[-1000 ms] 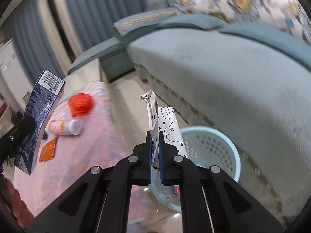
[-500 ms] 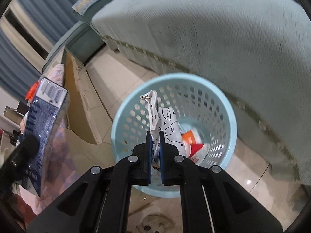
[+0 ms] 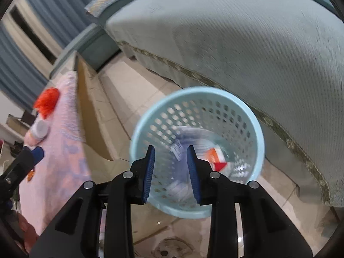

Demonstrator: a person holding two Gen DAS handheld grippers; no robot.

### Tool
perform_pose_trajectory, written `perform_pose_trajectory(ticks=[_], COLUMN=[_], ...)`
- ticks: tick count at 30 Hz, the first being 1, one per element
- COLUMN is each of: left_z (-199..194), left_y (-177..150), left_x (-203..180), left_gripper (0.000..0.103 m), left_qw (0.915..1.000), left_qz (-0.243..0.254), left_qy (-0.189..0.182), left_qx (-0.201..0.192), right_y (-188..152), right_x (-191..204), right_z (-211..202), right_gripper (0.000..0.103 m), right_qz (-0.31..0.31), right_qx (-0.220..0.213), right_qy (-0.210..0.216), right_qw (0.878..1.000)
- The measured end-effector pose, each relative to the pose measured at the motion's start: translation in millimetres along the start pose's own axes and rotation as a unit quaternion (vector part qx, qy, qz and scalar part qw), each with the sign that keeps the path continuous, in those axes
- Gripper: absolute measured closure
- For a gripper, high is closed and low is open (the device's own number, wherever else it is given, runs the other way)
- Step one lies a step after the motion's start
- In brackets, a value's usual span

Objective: Collect trash
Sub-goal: 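Carry the carton and dotted paper over the blue basket and open both tools, then grasp the clear plastic bottle with the left tool while the right tool grasps the orange wrapper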

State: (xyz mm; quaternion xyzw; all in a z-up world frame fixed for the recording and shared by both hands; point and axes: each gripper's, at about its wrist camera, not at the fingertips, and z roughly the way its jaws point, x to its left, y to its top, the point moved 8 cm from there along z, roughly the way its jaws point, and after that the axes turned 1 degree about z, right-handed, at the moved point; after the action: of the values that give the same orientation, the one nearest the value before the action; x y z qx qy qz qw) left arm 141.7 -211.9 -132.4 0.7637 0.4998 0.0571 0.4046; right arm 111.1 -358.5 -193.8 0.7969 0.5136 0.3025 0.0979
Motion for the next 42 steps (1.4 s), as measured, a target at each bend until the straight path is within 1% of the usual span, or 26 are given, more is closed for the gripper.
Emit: perform_pose_trajectory(ticks=[2,6,9,11,13,15,17,19,20,21,24,26,28,29,30,31,33,35,36,37,38,39,42], left_z=[-14.4,-48.1,-86.7,-108.2,-133.0,-156.3,-184.2,-204.0,-216.9,-224.1,-256.1,-267.9,-272.3,-272.8,-274.4,-273.3,-269.5,-262.1,-258.0,-253.8,-251.3,-247.9,-232.6], left_y=[6.8,21.3,32.0,33.8,32.2,28.4,20.6,13.5,7.3,3.7,-17.2,-28.7,-41.0,-44.5,-49.8,-53.8,-57.5,-60.0,-60.6,-60.6,-60.7,-60.3,-61.1], left_x=[2.1,11.7,33.0,49.3,72.0,97.0,132.5,166.7,191.5,204.5,264.2,297.5,329.4,340.3,352.0,363.6,374.6,382.6,380.9,376.5,369.3,359.6,335.4], left_gripper=[0.037,0.037,0.037,0.037,0.037,0.036,0.031,0.031,0.031,0.031,0.031,0.031,0.032,0.032,0.032,0.032,0.031,0.031,0.033,0.031,0.031,0.031,0.031], left_qw=[0.9999,0.9985,0.9949,0.9924,0.9887,0.9845,0.9770,0.9688,0.9617,0.9578,0.9364,0.9267,0.9150,0.9133,0.9137,0.9151,0.9157,0.9206,0.9237,0.9289,0.9322,0.9390,0.9528], left_qz=[-0.003,-0.015,-0.037,-0.049,-0.063,-0.073,-0.092,-0.117,-0.138,-0.150,-0.203,-0.219,-0.219,-0.221,-0.226,-0.237,-0.249,-0.260,-0.261,-0.261,-0.257,-0.250,-0.243], left_qy=[0.002,0.006,0.014,0.020,0.038,0.064,0.103,0.144,0.171,0.181,0.229,0.261,0.312,0.318,0.314,0.302,0.292,0.268,0.255,0.235,0.225,0.205,0.147], left_qx=[-0.017,-0.053,-0.093,-0.111,-0.131,-0.146,-0.162,-0.164,-0.163,-0.165,-0.172,-0.158,-0.132,-0.126,-0.123,-0.123,-0.121,-0.115,-0.115,-0.118,-0.119,-0.118,-0.108], right_y=[4.4,10.7,11.6,9.9,7.5,2.3,-4.7,-12.3,-16.0,-21.7,-37.7,-52.7,-67.2,-74.2,-77.7,-78.9,-81.2,-82.8,-82.8,-82.7,-82.2,-82.0,-79.9], right_x=[15.8,62.4,101.5,128.4,160.0,191.7,221.1,251.2,263.9,280.0,313.2,327.1,338.7,343.6,345.5,349.3,352.2,351.8,351.9,351.7,350.9,350.7,350.0], right_z=[-10.2,-34.9,-50.7,-58.9,-65.4,-67.6,-66.1,-61.7,-58.1,-50.9,-27.2,-9.5,9.1,19.0,22.3,20.1,18.0,23.2,23.9,24.0,24.1,24.2,24.5], right_gripper=[0.075,0.075,0.075,0.075,0.075,0.075,0.075,0.075,0.075,0.075,0.075,0.075,0.075,0.075,0.075,0.075,0.075,0.075,0.075,0.075,0.075,0.075,0.075], right_qz=[-0.019,-0.071,-0.110,-0.133,-0.157,-0.182,-0.204,-0.226,-0.234,-0.245,-0.266,-0.279,-0.291,-0.302,-0.311,-0.320,-0.326,-0.327,-0.326,-0.324,-0.321,-0.319,-0.315], right_qx=[-0.015,-0.049,-0.073,-0.088,-0.103,-0.116,-0.124,-0.134,-0.136,-0.135,-0.123,-0.105,-0.087,-0.078,-0.079,-0.086,-0.089,-0.079,-0.077,-0.076,-0.074,-0.073,-0.072], right_qy=[0.007,0.025,0.041,0.056,0.075,0.092,0.110,0.124,0.129,0.136,0.146,0.147,0.148,0.141,0.130,0.129,0.136,0.128,0.129,0.131,0.134,0.135,0.136], right_qw=[1.000,0.996,0.990,0.986,0.979,0.972,0.965,0.957,0.954,0.951,0.945,0.943,0.941,0.940,0.938,0.935,0.931,0.933,0.933,0.934,0.935,0.935,0.936])
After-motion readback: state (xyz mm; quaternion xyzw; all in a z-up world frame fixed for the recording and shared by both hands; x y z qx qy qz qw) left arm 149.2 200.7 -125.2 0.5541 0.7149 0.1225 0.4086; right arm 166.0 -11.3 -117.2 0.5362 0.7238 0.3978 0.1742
